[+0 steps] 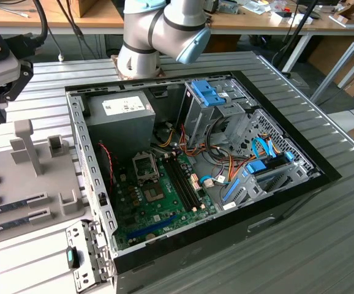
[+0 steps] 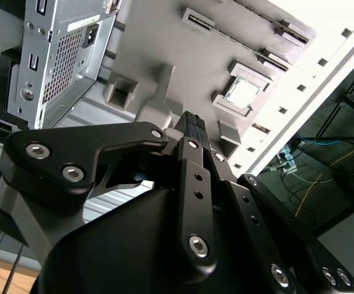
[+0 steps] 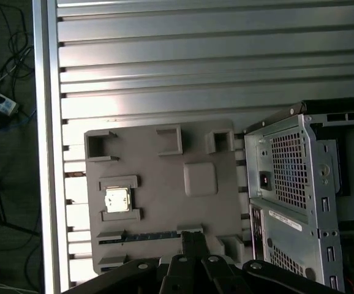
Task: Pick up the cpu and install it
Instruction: 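Reach for the cpu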
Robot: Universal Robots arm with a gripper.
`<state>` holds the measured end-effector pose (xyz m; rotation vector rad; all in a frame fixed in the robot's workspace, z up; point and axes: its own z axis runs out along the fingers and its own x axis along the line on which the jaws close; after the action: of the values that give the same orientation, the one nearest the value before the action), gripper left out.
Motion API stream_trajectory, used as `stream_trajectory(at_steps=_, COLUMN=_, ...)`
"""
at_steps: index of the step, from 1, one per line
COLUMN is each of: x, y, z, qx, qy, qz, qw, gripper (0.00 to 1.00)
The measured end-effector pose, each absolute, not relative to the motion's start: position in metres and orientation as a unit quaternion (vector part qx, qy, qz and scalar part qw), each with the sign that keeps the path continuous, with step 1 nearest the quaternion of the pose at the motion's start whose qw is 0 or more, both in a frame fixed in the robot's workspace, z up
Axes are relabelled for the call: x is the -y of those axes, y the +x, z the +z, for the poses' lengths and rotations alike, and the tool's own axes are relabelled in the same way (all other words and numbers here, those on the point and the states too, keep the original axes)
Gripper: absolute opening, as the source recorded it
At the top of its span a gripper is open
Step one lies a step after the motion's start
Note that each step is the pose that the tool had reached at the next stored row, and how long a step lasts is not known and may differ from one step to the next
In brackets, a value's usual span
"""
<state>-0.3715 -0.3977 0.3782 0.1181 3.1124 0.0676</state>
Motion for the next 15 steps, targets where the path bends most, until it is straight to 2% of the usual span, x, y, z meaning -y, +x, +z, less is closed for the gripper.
stream_trajectory(at_steps=15, x=0.397, y=-0.386, z=0.366, qx=-0.999, qy=0.038, qz=0.022, qw=0.013, gripper=0.11)
